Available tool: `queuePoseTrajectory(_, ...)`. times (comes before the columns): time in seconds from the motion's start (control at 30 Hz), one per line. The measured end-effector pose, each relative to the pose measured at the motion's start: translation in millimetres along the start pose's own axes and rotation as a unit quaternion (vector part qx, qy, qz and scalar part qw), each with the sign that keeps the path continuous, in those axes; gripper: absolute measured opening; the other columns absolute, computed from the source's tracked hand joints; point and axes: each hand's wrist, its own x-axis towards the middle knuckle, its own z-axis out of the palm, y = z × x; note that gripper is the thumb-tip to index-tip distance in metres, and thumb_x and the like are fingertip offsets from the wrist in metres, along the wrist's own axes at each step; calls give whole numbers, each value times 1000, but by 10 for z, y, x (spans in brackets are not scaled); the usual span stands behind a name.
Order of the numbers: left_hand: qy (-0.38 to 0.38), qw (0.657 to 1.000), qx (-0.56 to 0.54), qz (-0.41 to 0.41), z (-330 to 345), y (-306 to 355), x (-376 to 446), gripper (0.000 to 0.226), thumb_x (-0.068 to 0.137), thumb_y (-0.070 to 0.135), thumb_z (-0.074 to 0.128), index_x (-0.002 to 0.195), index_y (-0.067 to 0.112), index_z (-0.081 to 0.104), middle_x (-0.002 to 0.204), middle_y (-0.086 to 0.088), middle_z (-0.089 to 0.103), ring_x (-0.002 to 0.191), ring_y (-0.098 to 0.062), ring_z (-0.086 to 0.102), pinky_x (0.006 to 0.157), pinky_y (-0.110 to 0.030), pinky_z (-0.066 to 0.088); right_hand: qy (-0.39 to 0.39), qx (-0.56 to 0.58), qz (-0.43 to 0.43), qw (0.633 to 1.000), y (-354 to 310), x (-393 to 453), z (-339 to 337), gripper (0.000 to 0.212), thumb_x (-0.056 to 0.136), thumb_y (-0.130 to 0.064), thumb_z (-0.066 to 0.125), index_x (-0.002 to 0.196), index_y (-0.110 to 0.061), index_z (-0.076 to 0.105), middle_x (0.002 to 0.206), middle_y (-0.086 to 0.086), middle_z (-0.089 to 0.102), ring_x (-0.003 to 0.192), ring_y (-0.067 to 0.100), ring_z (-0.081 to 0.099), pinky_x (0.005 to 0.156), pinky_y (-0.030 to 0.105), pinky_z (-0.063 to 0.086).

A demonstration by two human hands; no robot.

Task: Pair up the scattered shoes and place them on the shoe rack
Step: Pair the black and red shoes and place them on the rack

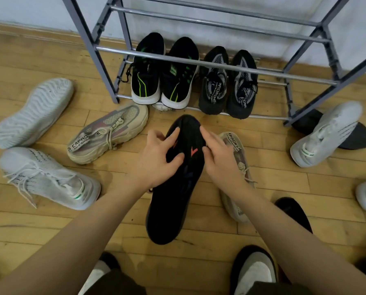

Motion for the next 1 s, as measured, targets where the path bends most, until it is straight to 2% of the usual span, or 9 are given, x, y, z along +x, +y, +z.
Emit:
queuePoseTrajectory(0.17,17,999,-13,-34,-52,121,315,62,89,41,52,144,30,27,123,-5,29,109,-22,46,93,-30,41,18,-7,7,1000,44,329,-78,49,94,-2,41,142,-13,37,142,4,45,130,15,41,108,41,28)
queuePoseTrajectory(0.27,1,999,-23,-34,28,138,485,64,88,43,51,145,30,24,125,-5,28,111,-24,47,96,-35,43,34,-45,10,998,186,488,-120,49,94,-2,40,141,-16,38,141,2,46,125,14,44,91,26,24)
queuePoseTrajectory(0.33,-13,999,-21,-37,143,110,547,67,88,44,51,146,29,21,126,-6,28,110,-25,49,94,-38,45,13,-83,21,996,302,576,-126,49,95,-7,39,142,-20,36,143,-1,44,125,14,41,81,22,18)
queuePoseTrajectory(0.43,-52,995,44,-71,350,3,606,67,89,48,46,147,28,17,135,-9,30,118,-31,42,101,-44,38,-62,-141,45,987,448,604,-68,46,98,-19,36,144,-25,33,150,-5,34,133,12,32,88,26,15)
queuePoseTrajectory(0.5,-67,988,117,-76,436,-80,592,64,91,51,39,146,28,18,142,-10,32,124,-34,32,105,-44,29,-117,-171,67,976,510,560,-13,46,100,-25,33,146,-24,29,150,-4,33,135,16,31,98,35,16)
queuePoseTrajectory(0.6,-64,988,127,-59,454,-127,532,61,92,50,37,146,29,20,148,-7,30,128,-33,27,105,-44,24,-144,-198,74,967,548,441,11,47,100,-31,32,147,-27,24,147,-4,38,133,20,33,103,42,17)
queuePoseTrajectory(0.73,-19,991,130,-10,359,35,469,56,92,47,39,143,25,31,145,-5,37,129,-29,30,104,-42,25,-89,-217,70,969,512,252,-91,44,99,-34,31,143,-29,30,143,-5,42,131,19,36,94,38,20)
queuePoseTrajectory(0.87,-15,990,124,60,321,406,427,51,93,41,44,140,23,37,143,-1,40,130,-25,31,105,-39,25,-8,-201,76,977,487,-15,-354,36,98,-30,33,132,-28,45,129,-7,51,117,16,46,76,26,12)
queuePoseTrajectory(1.0,-30,983,93,154,435,859,371,41,93,34,48,131,21,49,133,1,50,124,-24,37,100,-37,24,72,-170,94,978,549,-356,-703,31,97,-23,41,123,-23,56,112,-3,60,102,17,54,79,27,21)
